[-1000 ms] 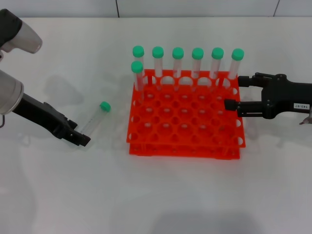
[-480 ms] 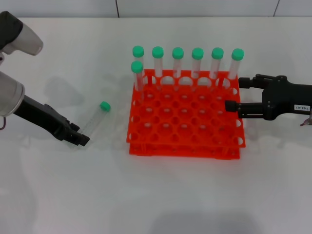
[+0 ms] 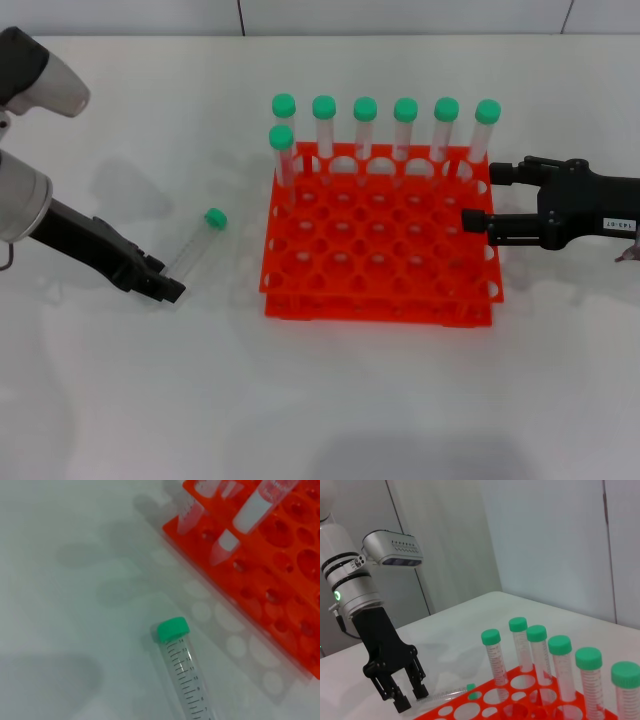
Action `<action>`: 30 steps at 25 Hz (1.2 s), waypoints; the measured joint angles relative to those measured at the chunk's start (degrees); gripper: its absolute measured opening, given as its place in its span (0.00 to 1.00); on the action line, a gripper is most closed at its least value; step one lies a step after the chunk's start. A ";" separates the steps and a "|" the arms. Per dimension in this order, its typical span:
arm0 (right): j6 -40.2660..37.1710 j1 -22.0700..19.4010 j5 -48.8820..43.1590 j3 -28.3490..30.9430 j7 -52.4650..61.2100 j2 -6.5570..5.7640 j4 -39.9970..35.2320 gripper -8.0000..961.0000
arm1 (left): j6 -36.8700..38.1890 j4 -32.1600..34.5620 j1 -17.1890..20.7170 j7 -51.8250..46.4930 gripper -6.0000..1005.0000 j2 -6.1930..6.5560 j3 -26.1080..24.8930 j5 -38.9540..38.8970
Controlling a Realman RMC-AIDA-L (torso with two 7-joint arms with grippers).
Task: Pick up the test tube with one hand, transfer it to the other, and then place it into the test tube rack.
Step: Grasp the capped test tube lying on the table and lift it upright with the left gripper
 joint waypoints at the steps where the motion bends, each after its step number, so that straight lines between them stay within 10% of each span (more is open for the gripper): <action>1: 0.00 0.00 0.00 0.01 0.00 0.00 0.00 0.87 | -0.01 0.00 0.03 -0.01 0.50 -0.02 0.00 0.00; 30: -0.07 -0.08 0.00 -0.04 0.00 0.00 -0.04 0.86 | -1.99 -0.09 0.61 -0.16 0.37 0.01 0.00 0.00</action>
